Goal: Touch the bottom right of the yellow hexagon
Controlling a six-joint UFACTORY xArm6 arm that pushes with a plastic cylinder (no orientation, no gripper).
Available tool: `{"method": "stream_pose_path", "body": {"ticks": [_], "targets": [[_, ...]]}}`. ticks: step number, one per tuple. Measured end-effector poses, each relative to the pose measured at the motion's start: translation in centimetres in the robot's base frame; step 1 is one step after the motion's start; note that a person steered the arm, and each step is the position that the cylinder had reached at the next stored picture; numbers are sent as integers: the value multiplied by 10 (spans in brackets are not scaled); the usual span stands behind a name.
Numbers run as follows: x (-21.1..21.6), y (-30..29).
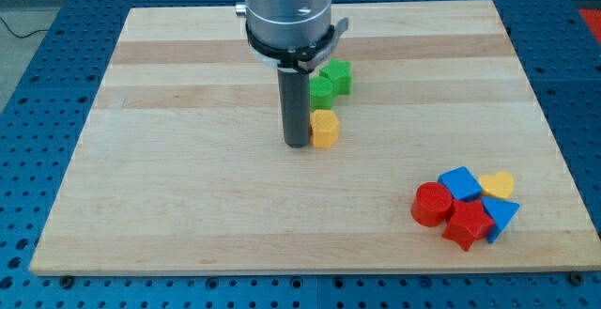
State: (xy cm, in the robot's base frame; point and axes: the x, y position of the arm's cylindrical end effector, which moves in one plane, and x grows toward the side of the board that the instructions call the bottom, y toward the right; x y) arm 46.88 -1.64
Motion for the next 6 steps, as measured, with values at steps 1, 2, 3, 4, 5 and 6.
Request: {"method": "stream_pose_path", "body": {"ticks": [1,2,3,4,5,6], "targets": [[2,24],[-12,49],[-13,56],[32,64],[29,124],[-32,158]]}}
